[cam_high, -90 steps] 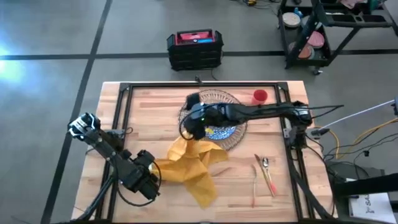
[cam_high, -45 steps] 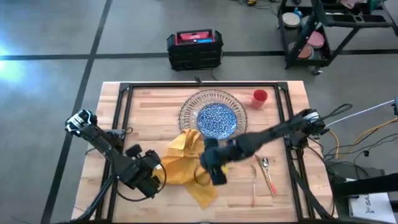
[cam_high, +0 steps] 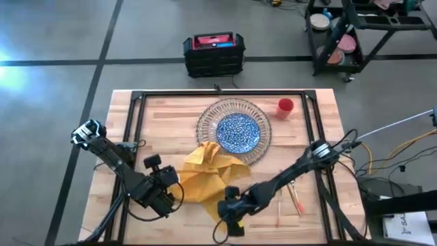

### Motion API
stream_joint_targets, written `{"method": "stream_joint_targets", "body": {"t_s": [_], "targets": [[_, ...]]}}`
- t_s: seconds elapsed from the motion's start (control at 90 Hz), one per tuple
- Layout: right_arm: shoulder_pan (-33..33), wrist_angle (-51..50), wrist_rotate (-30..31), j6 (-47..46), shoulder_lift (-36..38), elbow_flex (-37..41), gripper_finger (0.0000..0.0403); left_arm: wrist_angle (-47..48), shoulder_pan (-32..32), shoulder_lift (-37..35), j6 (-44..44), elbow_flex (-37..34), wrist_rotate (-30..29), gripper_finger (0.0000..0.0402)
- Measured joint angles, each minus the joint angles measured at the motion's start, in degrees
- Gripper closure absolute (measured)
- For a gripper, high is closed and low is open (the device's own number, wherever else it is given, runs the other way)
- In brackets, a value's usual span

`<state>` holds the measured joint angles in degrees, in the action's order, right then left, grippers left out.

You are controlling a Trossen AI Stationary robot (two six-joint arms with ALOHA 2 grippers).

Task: Set table place
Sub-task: Fold the yellow table napkin

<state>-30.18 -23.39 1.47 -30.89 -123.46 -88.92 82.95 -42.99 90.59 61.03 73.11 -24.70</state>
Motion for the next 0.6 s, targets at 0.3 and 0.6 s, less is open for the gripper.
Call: {"method": "stream_joint_targets", "body": {"t_s": [0.3,0.6], "targets": [[-1.8,-1.5,0.3,-6.0,-2.7,-3.0,0.0186,0.0,-2.5,0.0,-0.4,-3.8,4.1,0.0402],[-3.9,-7.2,5.9,-11.3,-4.6,-3.4,0.0198,-0.4,-4.2,0.0,0.1,-4.7,4.4,0.0402]]}}
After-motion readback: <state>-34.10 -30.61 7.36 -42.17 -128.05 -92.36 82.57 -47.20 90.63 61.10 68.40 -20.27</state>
